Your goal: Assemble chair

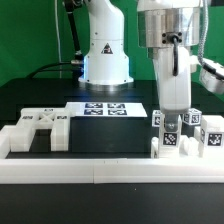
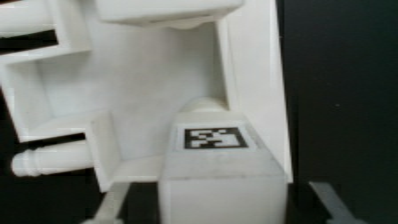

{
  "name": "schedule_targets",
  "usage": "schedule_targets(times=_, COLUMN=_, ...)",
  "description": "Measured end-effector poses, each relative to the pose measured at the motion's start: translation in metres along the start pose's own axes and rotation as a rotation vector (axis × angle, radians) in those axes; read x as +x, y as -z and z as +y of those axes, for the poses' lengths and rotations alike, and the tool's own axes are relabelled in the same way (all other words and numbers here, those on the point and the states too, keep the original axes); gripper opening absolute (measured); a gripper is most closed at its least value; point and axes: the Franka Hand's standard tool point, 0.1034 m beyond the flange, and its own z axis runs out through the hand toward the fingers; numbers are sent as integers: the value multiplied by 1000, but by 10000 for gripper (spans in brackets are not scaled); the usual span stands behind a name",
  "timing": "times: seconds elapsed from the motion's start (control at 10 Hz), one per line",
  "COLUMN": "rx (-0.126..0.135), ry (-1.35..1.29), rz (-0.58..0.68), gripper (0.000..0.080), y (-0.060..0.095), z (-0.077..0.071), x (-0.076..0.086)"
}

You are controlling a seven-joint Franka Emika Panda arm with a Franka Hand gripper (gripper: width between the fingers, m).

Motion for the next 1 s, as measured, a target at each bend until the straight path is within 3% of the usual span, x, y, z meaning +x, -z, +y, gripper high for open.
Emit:
schedule_targets(times=0.1, rx=-2, ry=41, rz=0, gripper=300, y=0, z=0, x=0)
schedule_targets(times=0.3, rx=-12, ry=114, rz=-3, gripper=606, y=1, z=1, x=-3)
schedule_targets(times=0.4, rx=-12, ry=225, rz=-2, gripper=638, y=1, z=1, x=-3)
schedule_targets(times=1.0, rx=-12, ry=903, rz=-4, gripper=649, y=1, z=1, x=-2)
